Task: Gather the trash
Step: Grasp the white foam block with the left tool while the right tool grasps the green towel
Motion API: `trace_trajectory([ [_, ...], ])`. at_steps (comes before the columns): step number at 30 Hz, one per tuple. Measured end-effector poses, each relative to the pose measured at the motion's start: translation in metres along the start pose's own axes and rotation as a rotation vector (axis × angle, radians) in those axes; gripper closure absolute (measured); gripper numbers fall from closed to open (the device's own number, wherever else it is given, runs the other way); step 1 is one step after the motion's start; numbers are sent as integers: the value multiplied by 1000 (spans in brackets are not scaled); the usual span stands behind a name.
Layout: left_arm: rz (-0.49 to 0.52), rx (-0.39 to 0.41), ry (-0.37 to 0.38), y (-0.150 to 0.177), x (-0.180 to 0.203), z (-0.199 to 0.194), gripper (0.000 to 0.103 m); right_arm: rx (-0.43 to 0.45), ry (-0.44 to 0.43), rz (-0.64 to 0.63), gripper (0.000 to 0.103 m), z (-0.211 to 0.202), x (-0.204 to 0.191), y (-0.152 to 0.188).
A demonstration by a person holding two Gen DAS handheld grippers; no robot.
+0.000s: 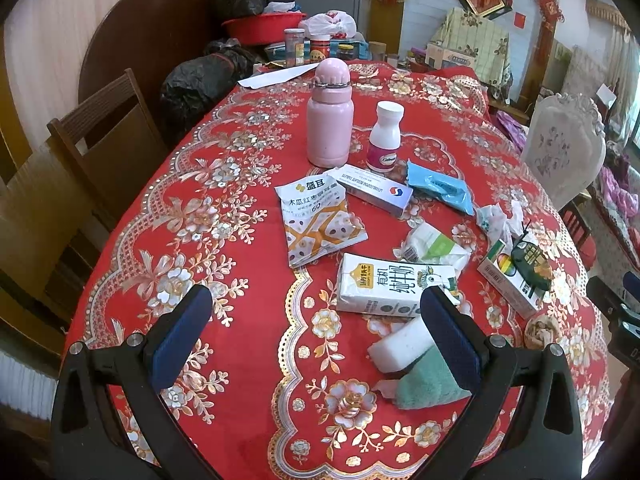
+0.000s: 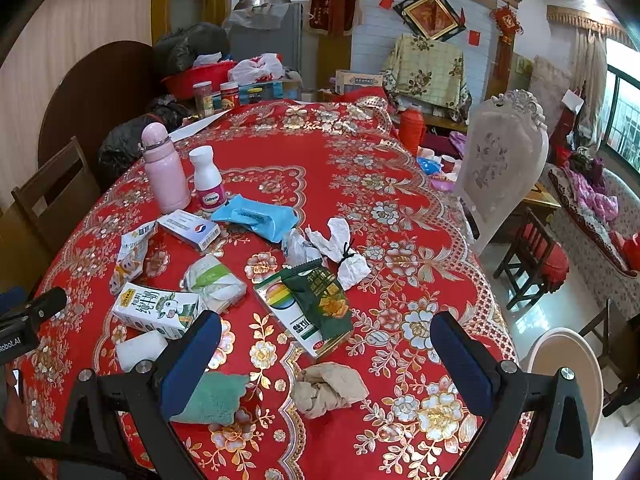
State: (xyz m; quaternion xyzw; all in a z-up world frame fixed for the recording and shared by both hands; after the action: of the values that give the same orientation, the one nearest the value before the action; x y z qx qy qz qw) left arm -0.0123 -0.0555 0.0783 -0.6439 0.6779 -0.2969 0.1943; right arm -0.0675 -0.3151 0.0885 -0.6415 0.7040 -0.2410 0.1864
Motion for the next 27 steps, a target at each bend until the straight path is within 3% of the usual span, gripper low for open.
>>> trace_trajectory([
  [10, 23, -50, 28, 18, 1, 5, 0, -52, -14, -50, 0, 13, 5, 17],
  [15, 39, -95, 53, 35, 6, 16, 1, -109, -90, -44, 0, 24, 10, 32],
  [18, 72, -144, 77, 41, 14, 31, 18, -135, -126, -63, 6, 30, 5, 35],
  [20, 96, -206, 84, 44, 20, 45, 38, -154, -192, -69, 14, 32, -3, 37],
  [22, 100, -251, 94, 46, 22, 55, 48, -181, -267, -88, 16, 34, -16, 40],
  [24, 108, -298, 147, 48, 28, 59, 48, -200, -316, -125, 16, 36, -29, 44],
  [27, 150, -303, 184, 49, 38, 55, 48, -209, -335, -169, 16, 38, -36, 49],
])
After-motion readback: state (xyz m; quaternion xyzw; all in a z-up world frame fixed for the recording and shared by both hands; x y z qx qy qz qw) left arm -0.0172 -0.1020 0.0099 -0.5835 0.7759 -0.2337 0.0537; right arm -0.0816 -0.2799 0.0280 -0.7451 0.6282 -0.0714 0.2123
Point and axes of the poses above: each gripper's, at about its wrist camera, not at the fingertips, and z roughly the way its jaws point, x to its right, y to its underside, the point moved 6 cm from there along z, roughly the way its jaws point, and after that the axes turned 8 degrees about -z, right-handed, at the moved point
